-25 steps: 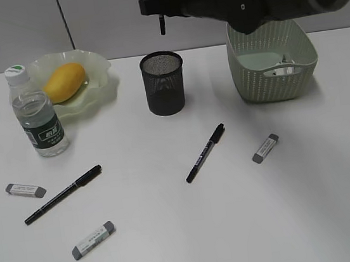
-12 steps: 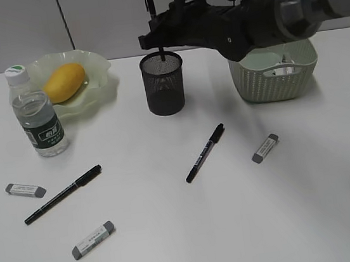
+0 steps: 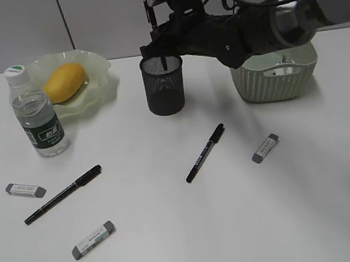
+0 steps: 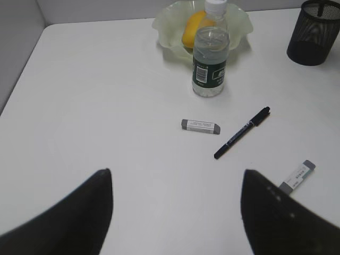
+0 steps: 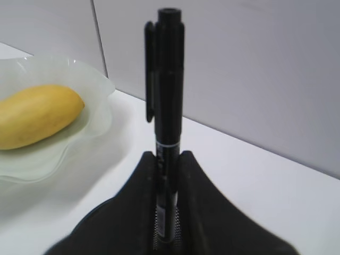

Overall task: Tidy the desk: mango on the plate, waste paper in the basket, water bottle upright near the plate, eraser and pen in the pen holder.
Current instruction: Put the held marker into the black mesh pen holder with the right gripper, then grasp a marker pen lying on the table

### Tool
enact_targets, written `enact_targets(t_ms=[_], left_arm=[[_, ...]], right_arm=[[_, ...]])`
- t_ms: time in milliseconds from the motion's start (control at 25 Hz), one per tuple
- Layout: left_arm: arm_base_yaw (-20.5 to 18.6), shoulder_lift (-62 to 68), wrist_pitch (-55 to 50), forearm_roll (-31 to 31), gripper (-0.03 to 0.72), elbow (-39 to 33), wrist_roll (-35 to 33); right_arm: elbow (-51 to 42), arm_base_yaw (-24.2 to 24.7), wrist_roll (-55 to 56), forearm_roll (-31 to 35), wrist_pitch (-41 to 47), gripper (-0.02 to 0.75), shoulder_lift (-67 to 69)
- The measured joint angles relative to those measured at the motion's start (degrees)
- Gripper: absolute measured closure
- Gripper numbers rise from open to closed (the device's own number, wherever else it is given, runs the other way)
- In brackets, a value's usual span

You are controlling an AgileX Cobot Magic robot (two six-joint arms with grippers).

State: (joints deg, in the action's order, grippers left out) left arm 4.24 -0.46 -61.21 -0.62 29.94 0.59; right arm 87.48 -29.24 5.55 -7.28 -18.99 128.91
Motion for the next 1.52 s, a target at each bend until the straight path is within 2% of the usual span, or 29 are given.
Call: enact_targets(t_ms=[400,520,640,880,1040,1160,1320,1520], left_arm=[[0.00,0.00,0.00,-0.07,0.117,0.00,-0.04],[0.00,0.00,0.00,-0.07,0.117,0.00,-0.04],[0.00,0.00,0.00,-0.09,0.117,0.00,-0.04],[0.00,0.00,0.00,-0.09,0.117,0.00,-0.04],[0.00,0.00,0.00,-0.09,0.117,0.00,-0.04],[0.00,0.00,0.00,-0.14,0.117,0.00,-0.04],[0.00,0.00,0.00,-0.14,0.117,0.00,-0.04],[0.00,0.00,0.00,-0.14,0.117,0.00,-0.04]], right_arm=[[0.00,-0.04,0.00,-0.14,4.05,0.644,0.04],[0.00,-0.04,0.00,-0.14,4.94,0.623,0.04],[0.00,-0.04,0.00,-0.14,5.56,0.556,0.04],[0.00,-1.60,0.05,-0.14,8.41,0.319,0.04],[0.00,-2.21,0.05,-0.14,11.76,0.279,-1.76],[0.00,-2.26,0.05,-0.14,16.77,0.279,-5.26],[0.56,-2.26,0.05,0.29,29.09,0.283,-10.94],[5.71,-2.19,0.05,0.67,51.51,0.327,-14.97]])
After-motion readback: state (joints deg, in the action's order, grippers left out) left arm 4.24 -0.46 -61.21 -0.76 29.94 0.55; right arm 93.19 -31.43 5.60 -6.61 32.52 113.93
